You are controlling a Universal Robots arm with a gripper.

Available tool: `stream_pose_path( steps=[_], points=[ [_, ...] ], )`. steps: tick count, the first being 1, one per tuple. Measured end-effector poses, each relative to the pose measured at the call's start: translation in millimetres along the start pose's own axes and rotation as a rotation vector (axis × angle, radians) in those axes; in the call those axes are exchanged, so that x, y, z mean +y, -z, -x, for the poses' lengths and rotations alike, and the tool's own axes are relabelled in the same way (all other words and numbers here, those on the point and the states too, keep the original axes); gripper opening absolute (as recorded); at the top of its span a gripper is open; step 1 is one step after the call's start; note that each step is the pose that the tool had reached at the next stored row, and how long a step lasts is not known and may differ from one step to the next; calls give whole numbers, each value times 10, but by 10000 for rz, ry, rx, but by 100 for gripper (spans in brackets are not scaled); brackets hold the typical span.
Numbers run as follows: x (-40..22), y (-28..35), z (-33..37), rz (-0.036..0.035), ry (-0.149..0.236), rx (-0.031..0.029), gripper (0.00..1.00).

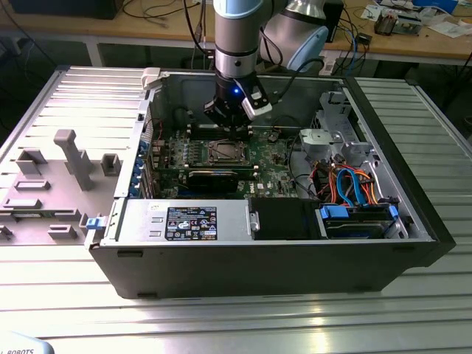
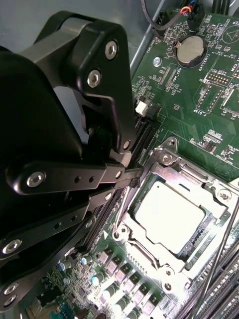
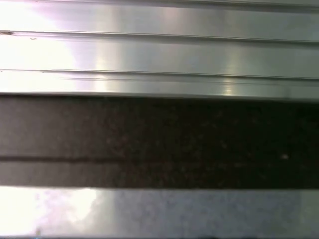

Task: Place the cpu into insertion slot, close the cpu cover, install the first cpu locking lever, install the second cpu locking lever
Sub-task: 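Install the first cpu locking lever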

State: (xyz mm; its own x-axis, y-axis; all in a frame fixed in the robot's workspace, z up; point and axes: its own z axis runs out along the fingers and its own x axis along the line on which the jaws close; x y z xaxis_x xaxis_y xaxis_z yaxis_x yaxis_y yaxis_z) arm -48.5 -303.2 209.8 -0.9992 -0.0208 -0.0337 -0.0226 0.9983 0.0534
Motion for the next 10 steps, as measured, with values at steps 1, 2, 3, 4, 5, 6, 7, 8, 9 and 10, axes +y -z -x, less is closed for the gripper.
stream_pose_path(
  steps=[1,2,3,4,5,6,7,8,9,10],
  points=[
    [0,-6,1,0,0,0,11],
    [-1,-24,6,0,0,0,11],
    [-2,-35,8,0,-1,-1,11],
    [-2,-35,7,-2,-1,0,11],
    [-3,-35,8,-3,0,1,11],
    [-2,-36,8,-2,0,1,11],
    [-2,-37,8,0,0,0,11],
    [-2,-37,8,0,0,0,11],
    [-2,-38,8,0,1,0,11],
    [-2,-39,8,0,1,0,11]
  ],
)
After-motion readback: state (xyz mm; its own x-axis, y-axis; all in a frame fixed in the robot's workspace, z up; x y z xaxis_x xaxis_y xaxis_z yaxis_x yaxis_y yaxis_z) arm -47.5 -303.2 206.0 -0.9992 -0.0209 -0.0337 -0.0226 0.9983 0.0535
